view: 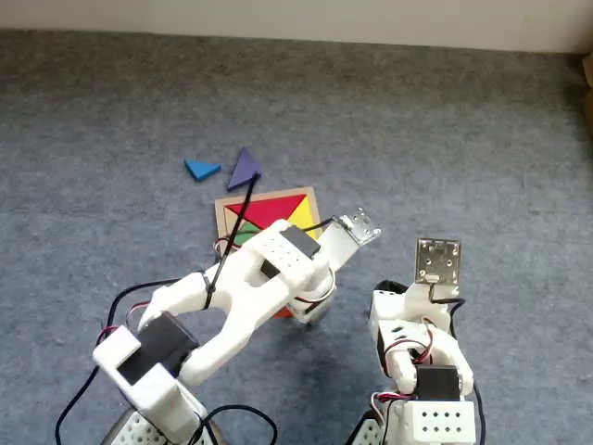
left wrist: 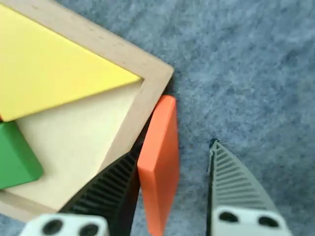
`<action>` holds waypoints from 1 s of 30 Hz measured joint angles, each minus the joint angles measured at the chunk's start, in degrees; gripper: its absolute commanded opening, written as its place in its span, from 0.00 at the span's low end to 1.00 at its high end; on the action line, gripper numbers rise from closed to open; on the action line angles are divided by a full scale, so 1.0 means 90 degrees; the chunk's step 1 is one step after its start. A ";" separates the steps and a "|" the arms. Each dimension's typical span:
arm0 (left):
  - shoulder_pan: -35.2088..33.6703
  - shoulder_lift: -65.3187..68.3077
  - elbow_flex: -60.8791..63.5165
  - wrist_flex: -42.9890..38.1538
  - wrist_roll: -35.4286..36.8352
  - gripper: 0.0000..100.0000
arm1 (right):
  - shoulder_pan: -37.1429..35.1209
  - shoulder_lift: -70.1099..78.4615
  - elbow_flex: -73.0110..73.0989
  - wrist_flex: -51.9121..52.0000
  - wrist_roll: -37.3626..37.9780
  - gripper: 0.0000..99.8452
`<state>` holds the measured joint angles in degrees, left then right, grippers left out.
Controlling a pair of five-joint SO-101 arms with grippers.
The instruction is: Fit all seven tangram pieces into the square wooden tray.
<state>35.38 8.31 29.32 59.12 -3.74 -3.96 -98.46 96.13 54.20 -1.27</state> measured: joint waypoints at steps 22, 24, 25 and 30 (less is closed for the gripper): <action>-0.0225 -0.1621 -0.0059 0.0361 -0.0274 0.01 | 0.0000 0.0000 0.0000 0.0000 0.0000 0.03; -0.0361 -0.1621 -0.0059 0.0361 -0.0449 0.01 | 0.0000 0.0000 0.0000 0.0000 0.0000 0.03; -0.0410 -0.1621 -0.0059 0.0361 -0.0537 0.01 | 0.0000 0.0000 0.0000 0.0000 0.0000 0.03; -0.0479 -0.1621 -0.0059 0.0361 -0.1006 0.01 | 0.0000 0.0000 0.0000 0.0000 0.0000 0.03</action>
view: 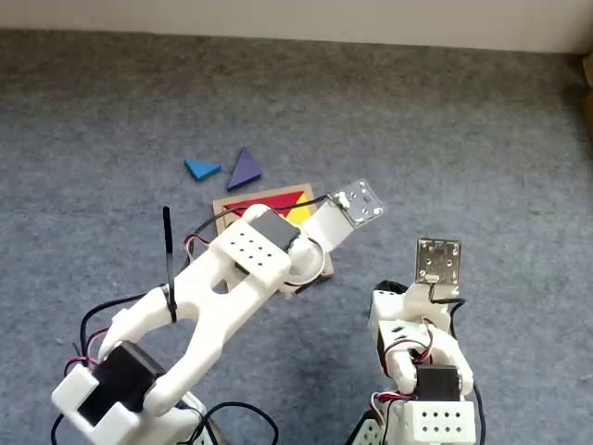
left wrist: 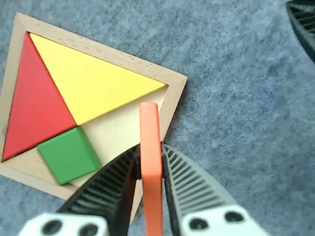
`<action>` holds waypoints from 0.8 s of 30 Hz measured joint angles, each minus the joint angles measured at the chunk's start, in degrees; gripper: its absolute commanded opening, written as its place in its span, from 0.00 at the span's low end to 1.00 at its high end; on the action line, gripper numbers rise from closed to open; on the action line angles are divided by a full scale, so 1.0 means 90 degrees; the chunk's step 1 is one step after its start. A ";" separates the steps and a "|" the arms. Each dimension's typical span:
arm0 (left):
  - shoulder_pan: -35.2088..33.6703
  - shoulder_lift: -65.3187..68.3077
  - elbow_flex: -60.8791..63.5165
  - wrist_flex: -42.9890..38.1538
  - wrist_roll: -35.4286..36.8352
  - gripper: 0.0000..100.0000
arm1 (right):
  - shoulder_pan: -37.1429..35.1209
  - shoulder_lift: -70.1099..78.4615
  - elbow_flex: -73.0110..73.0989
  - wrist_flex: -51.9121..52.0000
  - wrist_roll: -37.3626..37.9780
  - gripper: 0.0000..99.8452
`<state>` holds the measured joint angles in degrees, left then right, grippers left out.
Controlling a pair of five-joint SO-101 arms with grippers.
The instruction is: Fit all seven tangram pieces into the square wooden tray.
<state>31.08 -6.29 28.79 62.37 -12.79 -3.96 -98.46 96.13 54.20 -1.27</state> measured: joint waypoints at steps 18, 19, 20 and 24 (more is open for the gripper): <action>-0.0264 0.1485 -0.0850 -0.0195 -0.0059 0.20 | 0.0000 0.0000 0.0000 0.0000 0.0000 0.03; -0.0361 0.1485 -0.0850 -0.0215 -0.0059 0.20 | 0.0000 0.0000 0.0000 0.0000 0.0000 0.03; -0.0459 0.1485 -0.0860 -0.0215 -0.0059 0.20 | 0.0000 0.0000 0.0000 0.0000 0.0000 0.03; -0.0899 0.1485 -0.1055 -0.0215 -0.0059 0.21 | 0.0000 0.0000 0.0000 0.0000 0.0000 0.03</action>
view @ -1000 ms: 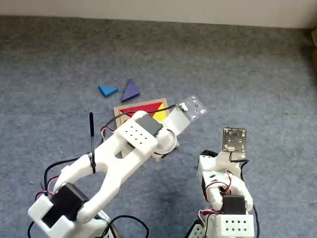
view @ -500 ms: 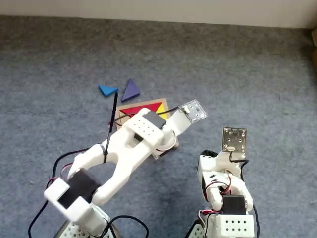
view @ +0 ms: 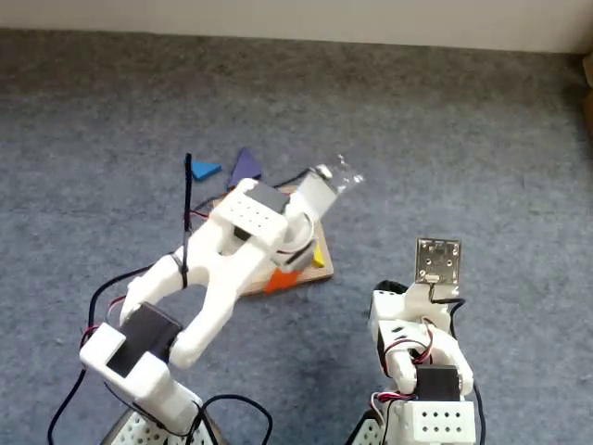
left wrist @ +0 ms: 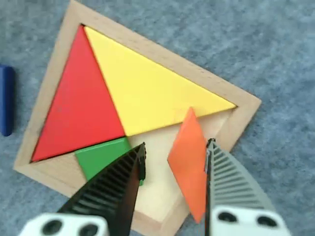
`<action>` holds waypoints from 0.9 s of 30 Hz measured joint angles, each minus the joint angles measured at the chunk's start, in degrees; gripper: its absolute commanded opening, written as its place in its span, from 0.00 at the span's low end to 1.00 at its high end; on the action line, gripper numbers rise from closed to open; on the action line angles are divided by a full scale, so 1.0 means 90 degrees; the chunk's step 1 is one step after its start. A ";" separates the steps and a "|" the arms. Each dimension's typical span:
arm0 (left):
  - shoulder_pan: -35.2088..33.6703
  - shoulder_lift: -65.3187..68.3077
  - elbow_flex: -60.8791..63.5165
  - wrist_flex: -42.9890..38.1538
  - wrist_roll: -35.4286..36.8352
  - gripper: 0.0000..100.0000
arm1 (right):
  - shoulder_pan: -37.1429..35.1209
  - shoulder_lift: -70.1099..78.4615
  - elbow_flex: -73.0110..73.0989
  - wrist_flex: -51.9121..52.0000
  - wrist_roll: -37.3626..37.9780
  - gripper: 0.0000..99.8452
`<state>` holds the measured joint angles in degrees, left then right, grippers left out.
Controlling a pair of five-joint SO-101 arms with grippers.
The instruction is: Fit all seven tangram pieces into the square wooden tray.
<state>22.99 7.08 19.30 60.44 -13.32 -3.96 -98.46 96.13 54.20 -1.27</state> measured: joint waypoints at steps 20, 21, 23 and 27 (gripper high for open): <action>-0.0098 0.0000 -0.0899 0.1768 0.0000 0.11 | 0.0000 0.0000 0.0000 0.0000 0.0000 0.03; -0.0059 0.0000 -0.0899 0.1875 0.0000 0.11 | 0.0000 0.0000 0.0000 0.0000 0.0000 0.03; -0.0010 0.0000 -0.0850 0.1973 0.0059 0.11 | 0.0000 0.0000 0.0000 0.0000 0.0000 0.03; 0.0137 0.0000 -0.0430 0.1739 0.0674 0.11 | 0.0000 0.0000 0.0000 0.0000 0.0000 0.03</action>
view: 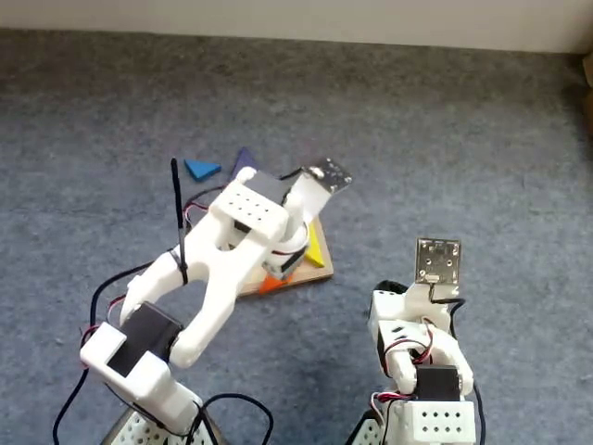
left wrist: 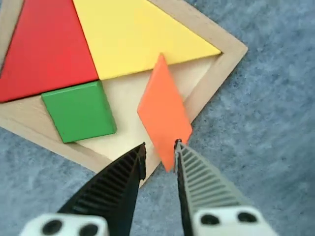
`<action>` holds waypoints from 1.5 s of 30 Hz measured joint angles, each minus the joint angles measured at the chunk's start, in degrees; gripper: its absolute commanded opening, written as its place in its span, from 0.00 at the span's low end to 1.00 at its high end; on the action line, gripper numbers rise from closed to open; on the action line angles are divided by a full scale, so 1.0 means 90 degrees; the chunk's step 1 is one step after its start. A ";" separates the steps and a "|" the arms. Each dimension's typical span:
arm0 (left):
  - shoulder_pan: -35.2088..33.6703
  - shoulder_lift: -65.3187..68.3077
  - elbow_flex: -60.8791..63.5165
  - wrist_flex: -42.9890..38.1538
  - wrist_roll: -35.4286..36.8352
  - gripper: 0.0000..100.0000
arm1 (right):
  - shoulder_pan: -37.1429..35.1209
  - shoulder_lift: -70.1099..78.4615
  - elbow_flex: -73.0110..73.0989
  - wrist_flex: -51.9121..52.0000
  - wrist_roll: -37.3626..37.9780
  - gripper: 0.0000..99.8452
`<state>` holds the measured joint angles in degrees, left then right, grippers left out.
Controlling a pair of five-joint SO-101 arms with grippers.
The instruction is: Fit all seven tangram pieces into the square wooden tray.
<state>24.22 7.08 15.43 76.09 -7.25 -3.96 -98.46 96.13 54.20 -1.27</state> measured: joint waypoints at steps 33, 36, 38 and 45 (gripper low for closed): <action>-0.0039 0.0039 -0.0469 -0.0440 -0.2989 0.11 | 0.0000 0.0000 0.0000 0.0000 0.0000 0.03; -0.0039 0.0039 -0.0674 -0.0352 -0.2989 0.11 | 0.0000 0.0000 0.0000 0.0000 0.0000 0.03; -0.0039 0.0039 -0.0674 -0.0469 -0.2872 0.11 | 0.0000 0.0000 0.0000 0.0000 0.0000 0.03; -0.0039 0.0039 0.0303 -0.1944 -0.1885 0.11 | 0.0000 0.0000 0.0000 0.0000 0.0000 0.03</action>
<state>23.87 7.43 18.15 58.59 -24.22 -3.96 -98.46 96.13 54.20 -1.27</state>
